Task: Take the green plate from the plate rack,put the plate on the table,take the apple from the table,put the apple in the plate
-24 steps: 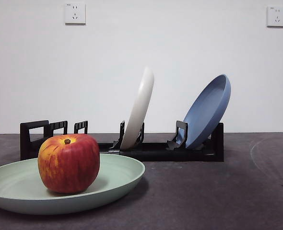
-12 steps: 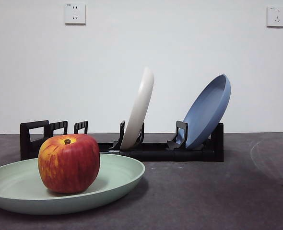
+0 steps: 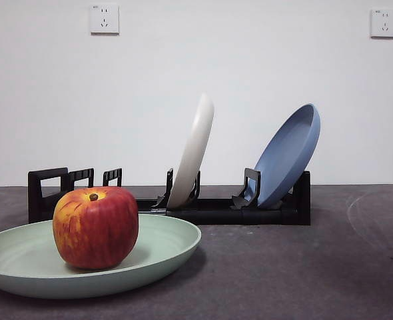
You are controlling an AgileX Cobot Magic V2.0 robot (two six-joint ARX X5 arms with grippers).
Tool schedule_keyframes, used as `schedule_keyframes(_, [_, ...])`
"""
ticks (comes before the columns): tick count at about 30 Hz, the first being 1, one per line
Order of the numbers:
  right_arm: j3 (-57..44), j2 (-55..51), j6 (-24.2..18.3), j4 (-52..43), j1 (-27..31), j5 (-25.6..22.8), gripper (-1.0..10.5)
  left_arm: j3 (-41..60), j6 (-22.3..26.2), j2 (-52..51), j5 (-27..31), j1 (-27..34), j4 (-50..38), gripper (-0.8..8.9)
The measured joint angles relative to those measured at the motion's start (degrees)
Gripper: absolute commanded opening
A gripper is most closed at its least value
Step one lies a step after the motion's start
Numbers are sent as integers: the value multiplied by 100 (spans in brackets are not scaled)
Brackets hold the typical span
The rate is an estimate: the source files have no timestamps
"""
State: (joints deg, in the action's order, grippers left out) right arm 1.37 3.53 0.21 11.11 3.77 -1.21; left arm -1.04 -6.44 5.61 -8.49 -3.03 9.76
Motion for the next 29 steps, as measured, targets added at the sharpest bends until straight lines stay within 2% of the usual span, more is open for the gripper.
schedule_keyframes(6, [0, -295, 4, -4, 0, -26, -11, 0, 2, 0, 0, 0, 0, -3])
schedule_keyframes(29, [0, -295, 4, -4, 0, -26, -11, 0, 2, 0, 0, 0, 0, -4])
